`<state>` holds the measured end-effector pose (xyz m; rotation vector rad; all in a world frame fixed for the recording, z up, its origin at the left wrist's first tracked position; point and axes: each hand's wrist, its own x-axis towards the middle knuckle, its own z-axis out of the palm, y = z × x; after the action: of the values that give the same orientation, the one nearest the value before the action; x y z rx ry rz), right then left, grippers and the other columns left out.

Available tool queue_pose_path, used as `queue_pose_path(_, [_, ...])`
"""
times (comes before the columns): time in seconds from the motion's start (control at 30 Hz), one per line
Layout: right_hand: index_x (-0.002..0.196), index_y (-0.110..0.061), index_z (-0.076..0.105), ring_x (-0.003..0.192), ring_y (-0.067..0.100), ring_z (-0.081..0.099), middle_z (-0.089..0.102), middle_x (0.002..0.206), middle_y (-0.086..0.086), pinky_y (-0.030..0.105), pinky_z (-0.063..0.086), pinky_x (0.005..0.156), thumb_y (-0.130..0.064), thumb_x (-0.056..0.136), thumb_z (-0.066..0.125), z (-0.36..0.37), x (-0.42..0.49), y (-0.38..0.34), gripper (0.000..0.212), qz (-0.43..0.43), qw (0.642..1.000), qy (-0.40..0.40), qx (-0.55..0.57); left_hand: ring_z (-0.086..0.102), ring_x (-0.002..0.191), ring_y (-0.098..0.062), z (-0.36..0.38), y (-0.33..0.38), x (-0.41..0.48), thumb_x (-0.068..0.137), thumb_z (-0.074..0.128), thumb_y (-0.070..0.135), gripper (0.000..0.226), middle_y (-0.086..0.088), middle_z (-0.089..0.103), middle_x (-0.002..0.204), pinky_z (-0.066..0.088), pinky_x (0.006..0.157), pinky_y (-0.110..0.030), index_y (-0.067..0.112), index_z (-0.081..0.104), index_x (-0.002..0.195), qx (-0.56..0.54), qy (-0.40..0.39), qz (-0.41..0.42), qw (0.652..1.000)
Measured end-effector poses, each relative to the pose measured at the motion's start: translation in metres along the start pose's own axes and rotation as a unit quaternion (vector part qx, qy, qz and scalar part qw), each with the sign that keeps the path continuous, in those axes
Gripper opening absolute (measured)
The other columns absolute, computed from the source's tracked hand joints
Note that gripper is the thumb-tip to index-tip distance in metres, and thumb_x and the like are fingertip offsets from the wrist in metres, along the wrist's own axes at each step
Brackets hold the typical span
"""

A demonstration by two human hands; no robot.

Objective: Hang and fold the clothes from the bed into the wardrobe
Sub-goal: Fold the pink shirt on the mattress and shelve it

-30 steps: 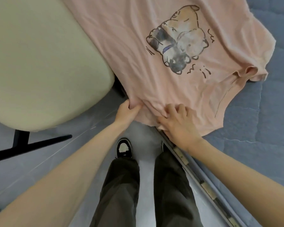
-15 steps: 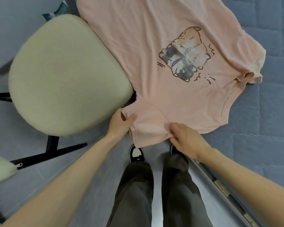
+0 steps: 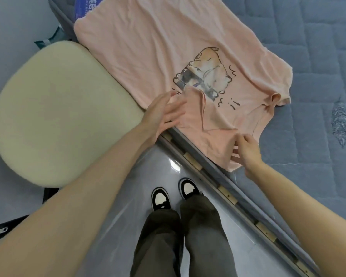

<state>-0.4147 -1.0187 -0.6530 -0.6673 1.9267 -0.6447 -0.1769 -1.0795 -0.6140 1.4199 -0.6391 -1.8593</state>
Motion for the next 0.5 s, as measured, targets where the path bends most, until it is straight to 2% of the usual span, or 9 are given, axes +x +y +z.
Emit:
queue_pose_path(0.07, [0.109,-0.015,0.051,0.107,0.028,0.057,0.056,0.114,0.008,0.043,0.053,0.087,-0.020,0.097,0.047,-0.005,0.013,0.004,0.014,0.041,0.999,0.004,-0.018,0.061,0.110,-0.015,0.018,-0.008,0.008,0.100,0.043,0.032,0.021,0.005,0.065,0.120,0.050,0.092,-0.029,0.028,0.057,0.115,0.057,0.040,0.004,0.998])
queue_pose_path(0.13, [0.109,-0.020,0.050,0.101,0.022,0.056,0.055,0.108,-0.001,0.041,0.052,0.090,-0.018,0.094,0.051,-0.010,0.022,0.006,0.015,0.035,0.998,0.035,-0.043,0.055,0.114,-0.014,0.033,-0.024,0.010,0.099,0.045,0.019,0.024,0.005,0.060,0.118,0.047,0.094,-0.025,0.022,0.060,0.118,0.157,0.060,0.036,0.985])
queue_pose_path(0.2, [0.109,-0.020,0.051,0.096,0.018,0.054,0.055,0.106,-0.003,0.036,0.050,0.085,-0.017,0.093,0.051,-0.015,0.030,0.004,0.016,0.021,0.997,0.067,-0.037,0.051,0.118,-0.013,0.043,-0.042,0.012,0.096,0.045,0.008,0.031,0.007,0.056,0.117,0.040,0.095,-0.019,0.017,0.060,0.122,0.266,0.039,0.071,0.961])
queue_pose_path(0.3, [0.112,-0.019,0.051,0.098,0.014,0.051,0.053,0.106,-0.006,0.028,0.041,0.080,-0.019,0.094,0.052,-0.028,0.048,-0.007,0.017,-0.012,0.995,0.095,-0.036,0.048,0.118,-0.011,0.054,-0.056,0.024,0.095,0.043,0.009,0.035,0.003,0.055,0.129,0.036,0.094,-0.020,0.019,0.056,0.127,0.366,0.011,0.046,0.930])
queue_pose_path(0.4, [0.110,-0.019,0.056,0.100,0.013,0.052,0.056,0.106,-0.007,0.024,0.042,0.076,-0.021,0.094,0.051,-0.044,0.068,-0.016,0.017,-0.032,0.995,0.072,-0.064,0.046,0.110,-0.012,0.071,-0.058,0.043,0.095,0.047,0.016,0.040,-0.003,0.049,0.133,0.035,0.086,-0.022,0.014,0.044,0.135,0.377,0.045,-0.026,0.925])
queue_pose_path(0.5, [0.105,-0.019,0.059,0.101,0.012,0.053,0.058,0.102,-0.010,0.026,0.043,0.082,-0.012,0.092,0.048,-0.056,0.087,-0.021,0.019,-0.037,0.994,0.058,-0.083,0.047,0.103,-0.013,0.090,-0.054,0.062,0.093,0.050,0.018,0.040,0.006,0.052,0.116,0.036,0.080,-0.025,0.015,0.039,0.131,0.301,0.097,-0.076,0.946])
